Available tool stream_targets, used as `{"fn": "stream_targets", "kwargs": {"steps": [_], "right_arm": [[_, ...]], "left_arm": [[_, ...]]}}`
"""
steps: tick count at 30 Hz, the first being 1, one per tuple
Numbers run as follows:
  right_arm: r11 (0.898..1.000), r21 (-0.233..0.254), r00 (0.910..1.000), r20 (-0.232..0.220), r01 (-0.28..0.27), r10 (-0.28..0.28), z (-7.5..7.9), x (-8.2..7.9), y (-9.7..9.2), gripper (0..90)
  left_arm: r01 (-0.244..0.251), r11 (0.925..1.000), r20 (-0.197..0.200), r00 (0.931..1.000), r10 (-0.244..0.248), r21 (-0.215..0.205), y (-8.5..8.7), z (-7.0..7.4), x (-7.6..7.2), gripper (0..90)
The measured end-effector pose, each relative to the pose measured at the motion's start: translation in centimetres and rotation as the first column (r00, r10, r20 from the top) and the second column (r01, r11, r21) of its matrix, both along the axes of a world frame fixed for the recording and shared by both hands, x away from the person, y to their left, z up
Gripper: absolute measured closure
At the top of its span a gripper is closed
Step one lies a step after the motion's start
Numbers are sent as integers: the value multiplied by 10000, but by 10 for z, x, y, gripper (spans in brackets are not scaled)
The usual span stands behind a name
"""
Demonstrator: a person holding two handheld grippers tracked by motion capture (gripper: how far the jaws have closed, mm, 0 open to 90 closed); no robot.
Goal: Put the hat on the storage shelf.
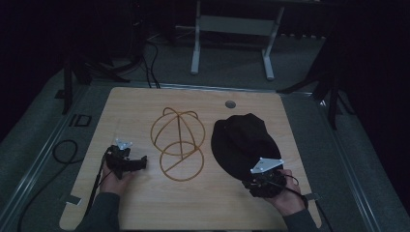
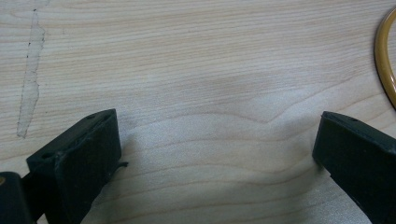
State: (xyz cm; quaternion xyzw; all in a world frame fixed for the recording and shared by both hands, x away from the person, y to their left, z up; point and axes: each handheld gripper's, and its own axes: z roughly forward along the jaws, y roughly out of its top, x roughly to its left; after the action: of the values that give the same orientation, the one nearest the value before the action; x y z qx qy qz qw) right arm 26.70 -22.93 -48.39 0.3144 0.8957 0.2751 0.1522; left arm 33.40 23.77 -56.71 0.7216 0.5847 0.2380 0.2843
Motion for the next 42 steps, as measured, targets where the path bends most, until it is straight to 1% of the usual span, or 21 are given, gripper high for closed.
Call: {"fn": "stream_targets", "kwargs": {"steps": [9, 12, 13, 17, 19, 22, 23, 26, 27, 28, 32, 37, 39, 41, 42], "right_arm": [[10000, -34, 9996, -269, -25, 24, 11, 7, -10, 515], [10000, -66, 9996, -271, 9, -10, 14, 9, -12, 503], [9999, -126, 9995, -297, 59, -63, 16, 12, -15, 489], [9998, -165, 9994, -315, 103, -109, 21, 15, -19, 486], [9993, -287, 9993, -308, 222, -231, 26, 17, -23, 482], [9993, -266, 9991, -329, 266, -275, 32, 19, -28, 480], [9993, -266, 9991, -329, 266, -275, 32, 19, -28, 480], [9985, -461, 9989, -350, 301, -317, 39, 21, -31, 476], [9985, -461, 9989, -350, 301, -317, 39, 21, -31, 476], [9983, -498, 9987, -379, 313, -332, 43, 23, -33, 471], [9978, -530, 9978, -499, 409, -436, 49, 26, -35, 475], [9968, -721, 9985, -400, 346, -376, 55, 29, -35, 491], [9946, -950, 9984, -324, 429, -461, 59, 31, -36, 499], [9939, -982, 9982, -289, 503, -533, 61, 33, -37, 501], [9926, -1032, 9974, -249, 643, -672, 63, 36, -39, 501]], "left_arm": [[0, 10000, -12, 10000, 0, 7, 0, 0, 0, 12], [0, 10000, -13, 10000, 0, 6, 0, 0, 0, 12], [2, 10000, -14, 10000, -2, 8, 0, 0, 0, 12], [0, 10000, -13, 10000, 0, 6, 0, 0, 0, 12], [1, 10000, -14, 10000, -1, 6, 0, 0, 0, 12], [5, 10000, -14, 10000, -5, 4, 0, 0, 0, 12], [5, 10000, -14, 10000, -5, 4, 0, 0, 0, 12], [6, 10000, -12, 10000, -6, 8, 0, 0, 0, 12], [6, 10000, -12, 10000, -6, 8, 0, 0, 0, 13], [3, 10000, -13, 10000, -3, 10, 0, 0, 0, 13], [6, 10000, -14, 10000, -6, 7, 0, 0, 0, 13], [3, 10000, -14, 10000, -3, 11, 0, 0, 0, 12], [7, 10000, -12, 10000, -7, 9, 0, 0, 0, 12], [7, 10000, -13, 10000, -7, 3, 0, 0, 0, 12], [4, 10000, -12, 10000, -4, 7, 0, 0, 0, 12]]}}
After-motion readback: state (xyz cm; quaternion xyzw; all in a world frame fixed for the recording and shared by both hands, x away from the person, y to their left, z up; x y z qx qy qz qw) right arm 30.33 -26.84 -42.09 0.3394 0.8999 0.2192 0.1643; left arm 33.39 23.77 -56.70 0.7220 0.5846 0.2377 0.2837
